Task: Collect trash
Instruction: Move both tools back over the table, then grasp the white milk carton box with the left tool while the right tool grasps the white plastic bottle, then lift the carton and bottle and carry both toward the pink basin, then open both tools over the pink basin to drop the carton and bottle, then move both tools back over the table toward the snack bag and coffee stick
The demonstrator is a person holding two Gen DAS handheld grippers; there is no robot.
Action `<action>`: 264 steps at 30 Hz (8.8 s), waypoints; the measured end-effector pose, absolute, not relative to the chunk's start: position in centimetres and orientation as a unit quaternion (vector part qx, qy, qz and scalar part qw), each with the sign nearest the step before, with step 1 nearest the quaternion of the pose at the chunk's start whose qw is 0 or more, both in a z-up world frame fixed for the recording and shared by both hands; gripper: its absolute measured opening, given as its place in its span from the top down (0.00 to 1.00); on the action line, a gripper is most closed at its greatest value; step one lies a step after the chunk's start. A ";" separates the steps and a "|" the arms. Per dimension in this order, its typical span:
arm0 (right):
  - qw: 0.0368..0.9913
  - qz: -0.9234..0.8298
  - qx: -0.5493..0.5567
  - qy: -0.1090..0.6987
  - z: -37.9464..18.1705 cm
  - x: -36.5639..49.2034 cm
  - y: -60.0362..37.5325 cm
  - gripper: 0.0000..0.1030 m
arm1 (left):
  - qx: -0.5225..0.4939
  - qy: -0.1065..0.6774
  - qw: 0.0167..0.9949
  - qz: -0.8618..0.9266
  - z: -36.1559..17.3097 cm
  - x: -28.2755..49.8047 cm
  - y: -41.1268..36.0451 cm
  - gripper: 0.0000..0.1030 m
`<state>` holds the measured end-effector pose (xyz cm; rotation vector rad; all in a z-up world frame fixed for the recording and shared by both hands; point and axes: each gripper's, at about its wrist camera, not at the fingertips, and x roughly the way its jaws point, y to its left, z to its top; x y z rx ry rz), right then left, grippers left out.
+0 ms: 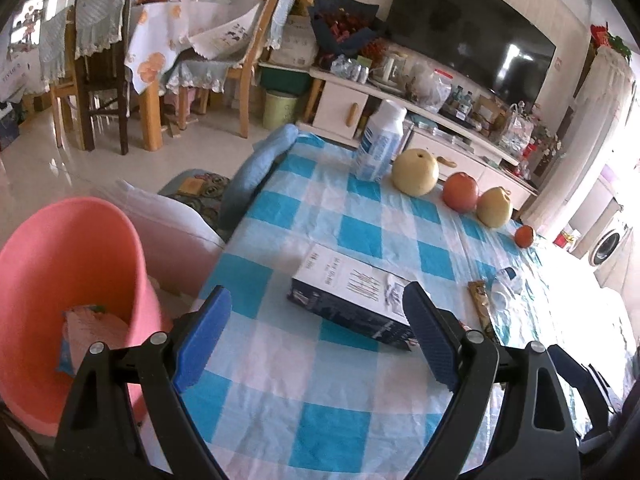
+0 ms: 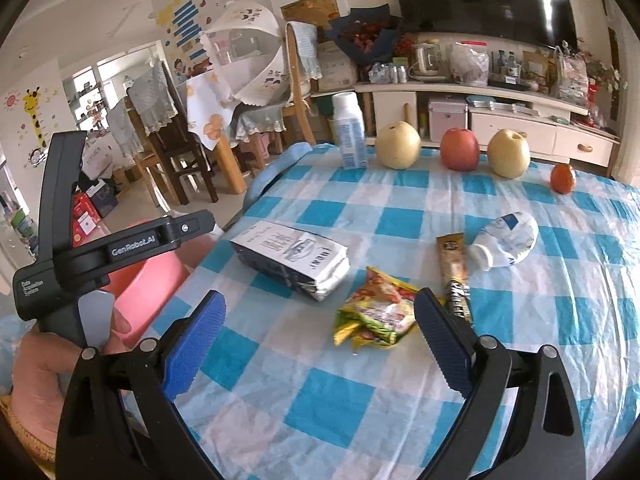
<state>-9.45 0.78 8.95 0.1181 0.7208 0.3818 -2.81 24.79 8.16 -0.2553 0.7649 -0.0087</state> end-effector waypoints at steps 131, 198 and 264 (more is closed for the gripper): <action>0.911 0.176 -0.022 0.372 6.7 -2.5 -3.7 0.13 | -0.011 0.385 0.923 0.026 8.6 1.4 23.6 0.38; 0.854 0.347 -0.201 0.331 7.7 -9.5 27.6 0.09 | -0.087 0.360 0.900 0.229 10.9 -5.9 44.8 0.14; 0.884 0.269 -0.119 0.364 6.0 -9.3 8.9 0.09 | 0.120 0.380 0.909 0.125 9.4 1.4 24.9 0.09</action>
